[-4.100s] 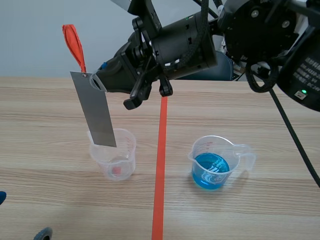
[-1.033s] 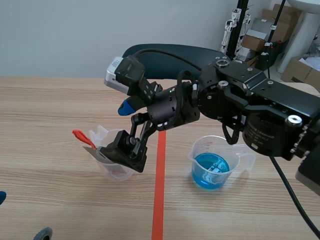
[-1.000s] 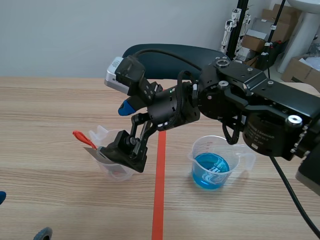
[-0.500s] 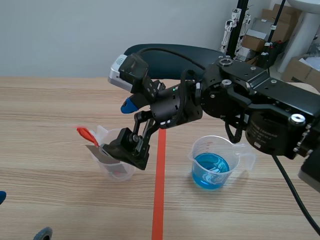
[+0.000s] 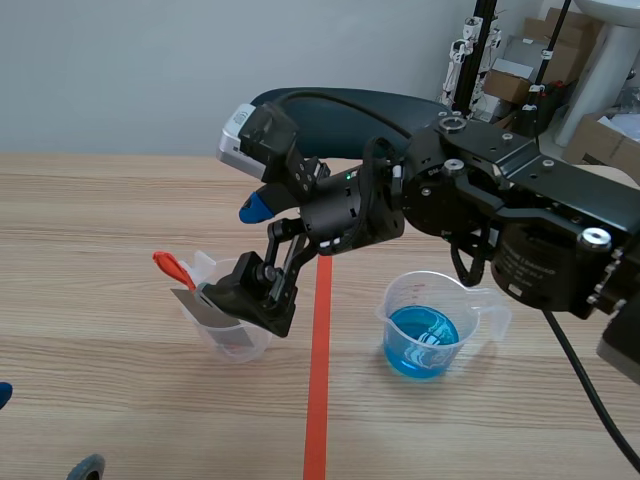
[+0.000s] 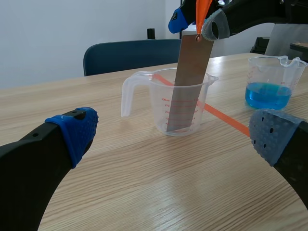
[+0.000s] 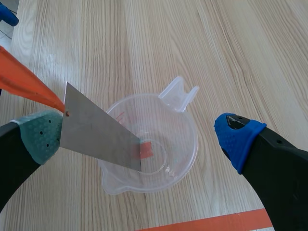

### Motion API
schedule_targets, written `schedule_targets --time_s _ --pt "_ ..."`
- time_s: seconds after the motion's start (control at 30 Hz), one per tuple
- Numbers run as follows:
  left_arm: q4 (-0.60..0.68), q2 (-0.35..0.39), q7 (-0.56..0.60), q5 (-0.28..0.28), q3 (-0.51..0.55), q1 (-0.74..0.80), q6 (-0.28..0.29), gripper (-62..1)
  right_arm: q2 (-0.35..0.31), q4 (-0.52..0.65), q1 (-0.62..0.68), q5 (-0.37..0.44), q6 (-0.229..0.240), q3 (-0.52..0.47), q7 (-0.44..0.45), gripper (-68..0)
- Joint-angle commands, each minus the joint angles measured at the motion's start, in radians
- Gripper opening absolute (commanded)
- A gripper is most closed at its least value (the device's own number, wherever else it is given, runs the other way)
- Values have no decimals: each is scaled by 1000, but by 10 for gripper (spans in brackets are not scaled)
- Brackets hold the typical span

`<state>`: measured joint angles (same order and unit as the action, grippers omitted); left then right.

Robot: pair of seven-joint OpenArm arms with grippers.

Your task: Do the redox reaction experiment. put the plate into the left beaker

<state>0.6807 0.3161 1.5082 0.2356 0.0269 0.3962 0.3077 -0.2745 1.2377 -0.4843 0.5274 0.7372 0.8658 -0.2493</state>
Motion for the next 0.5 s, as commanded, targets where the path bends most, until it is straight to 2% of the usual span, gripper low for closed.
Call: schedule_targets --time_s 0.0,0.47 --pt "14 0 43 -6 3 0 0 14 1 11 -28 14 8 -10 22 4" --pt "14 0 43 -6 3 0 0 14 0 11 -25 14 8 -10 27 4"
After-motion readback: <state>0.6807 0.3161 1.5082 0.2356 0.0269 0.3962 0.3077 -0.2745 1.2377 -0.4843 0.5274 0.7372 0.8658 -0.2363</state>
